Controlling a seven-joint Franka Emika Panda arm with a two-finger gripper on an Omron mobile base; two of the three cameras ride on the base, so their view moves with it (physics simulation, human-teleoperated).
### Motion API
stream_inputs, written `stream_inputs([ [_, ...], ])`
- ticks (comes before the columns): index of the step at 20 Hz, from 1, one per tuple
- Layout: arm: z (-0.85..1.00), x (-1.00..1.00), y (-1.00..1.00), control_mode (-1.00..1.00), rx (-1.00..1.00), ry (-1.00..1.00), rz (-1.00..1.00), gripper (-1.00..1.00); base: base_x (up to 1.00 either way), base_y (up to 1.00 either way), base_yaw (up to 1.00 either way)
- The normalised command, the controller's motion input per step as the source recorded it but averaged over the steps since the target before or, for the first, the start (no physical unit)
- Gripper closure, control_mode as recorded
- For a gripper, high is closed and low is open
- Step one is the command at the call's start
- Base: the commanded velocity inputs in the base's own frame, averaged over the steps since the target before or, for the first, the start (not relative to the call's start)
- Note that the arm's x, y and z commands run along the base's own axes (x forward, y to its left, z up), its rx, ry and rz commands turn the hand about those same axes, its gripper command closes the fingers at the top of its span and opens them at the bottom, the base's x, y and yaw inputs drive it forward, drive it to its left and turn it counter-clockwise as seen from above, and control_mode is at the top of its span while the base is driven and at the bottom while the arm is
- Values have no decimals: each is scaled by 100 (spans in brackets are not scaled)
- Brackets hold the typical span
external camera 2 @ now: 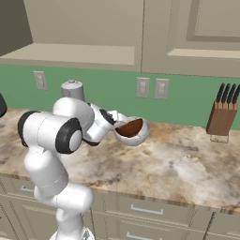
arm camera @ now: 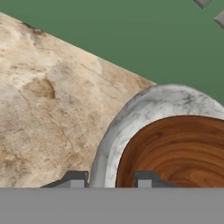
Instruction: Pick up the bowls on the counter and stack them on top of one another in the open cabinet. Place the smaller bowl on top of the larger bowl.
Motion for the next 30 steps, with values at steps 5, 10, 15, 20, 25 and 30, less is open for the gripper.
stream_inputs([
  [5, 27, -20, 6, -100, 0, 0, -2, 100, 0, 0, 0],
  [10, 37, -21, 26, -100, 0, 0, -5, 100, 0, 0, 0],
  [15, 46, -21, 31, -100, -3, 0, -5, 100, 0, 0, 0],
  [20, 43, -27, 21, -100, -1, 0, -5, 100, 0, 0, 0],
  [25, 40, -26, 22, -100, -3, 2, -2, 100, 0, 0, 0],
  [30, 39, -36, 19, -100, -10, 0, -1, 100, 0, 0, 0],
])
